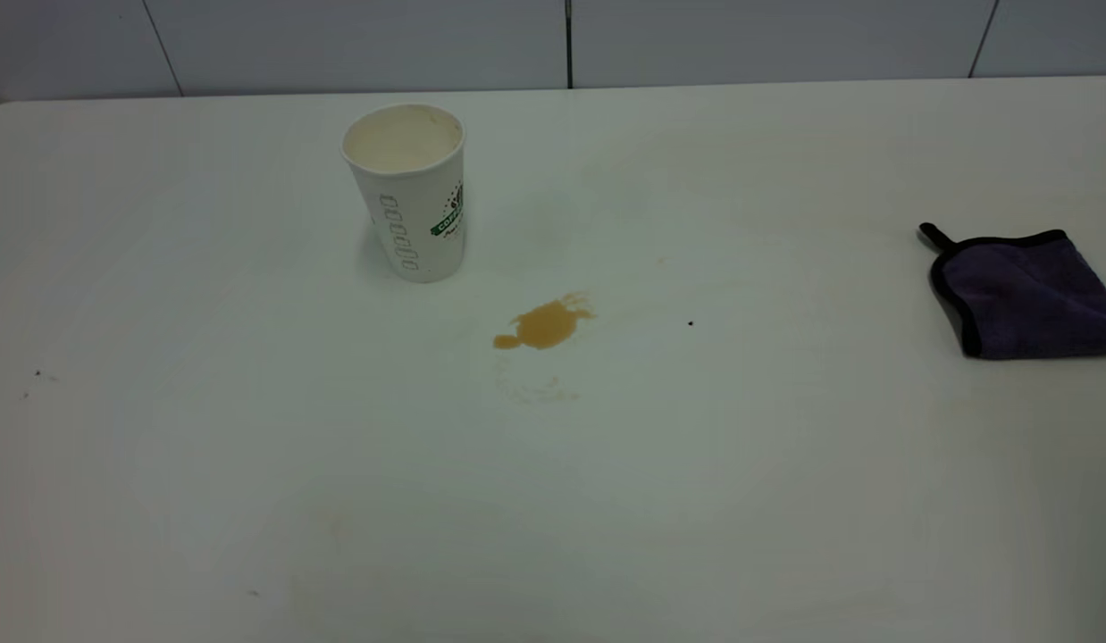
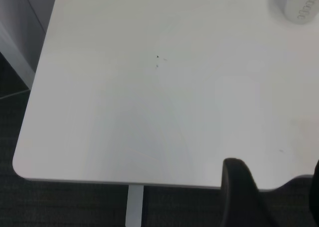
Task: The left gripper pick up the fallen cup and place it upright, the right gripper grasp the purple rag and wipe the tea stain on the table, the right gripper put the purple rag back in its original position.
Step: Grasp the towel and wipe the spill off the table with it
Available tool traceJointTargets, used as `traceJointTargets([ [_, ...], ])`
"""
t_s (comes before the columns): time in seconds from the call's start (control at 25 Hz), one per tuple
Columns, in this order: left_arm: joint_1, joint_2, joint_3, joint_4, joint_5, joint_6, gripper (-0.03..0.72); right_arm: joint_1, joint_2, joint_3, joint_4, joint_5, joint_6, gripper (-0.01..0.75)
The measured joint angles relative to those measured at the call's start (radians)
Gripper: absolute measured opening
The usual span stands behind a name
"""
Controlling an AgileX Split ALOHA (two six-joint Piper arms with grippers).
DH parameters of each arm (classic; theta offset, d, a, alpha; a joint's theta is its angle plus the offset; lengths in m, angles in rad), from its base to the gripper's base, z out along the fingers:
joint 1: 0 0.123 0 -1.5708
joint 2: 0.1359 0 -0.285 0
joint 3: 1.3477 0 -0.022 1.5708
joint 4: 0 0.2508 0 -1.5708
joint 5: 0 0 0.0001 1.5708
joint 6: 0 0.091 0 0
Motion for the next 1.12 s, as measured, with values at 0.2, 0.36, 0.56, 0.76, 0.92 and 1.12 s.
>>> traceJointTargets([
  [0.2,0.0,0.0,0.0,0.0,0.0,0.0,0.379,0.0,0.367,-0.112,-0.002,-0.069,-0.037,0.712],
  [0.36,0.0,0.0,0.0,0.0,0.0,0.0,0.379,0.0,0.621,-0.158,0.003,-0.188,-0.057,0.725],
  [0.56,0.0,0.0,0.0,0.0,0.0,0.0,0.379,0.0,0.822,-0.16,0.046,-0.359,-0.108,0.725],
  [0.76,0.0,0.0,0.0,0.0,0.0,0.0,0.379,0.0,1.054,-0.19,0.059,-0.474,-0.133,0.725],
  [0.92,0.0,0.0,0.0,0.0,0.0,0.0,0.379,0.0,1.309,-0.319,0.09,-0.472,-0.145,0.721],
  [1.12,0.0,0.0,0.0,0.0,0.0,0.0,0.379,0.005,1.575,-0.521,0.098,-0.394,-0.147,0.712],
])
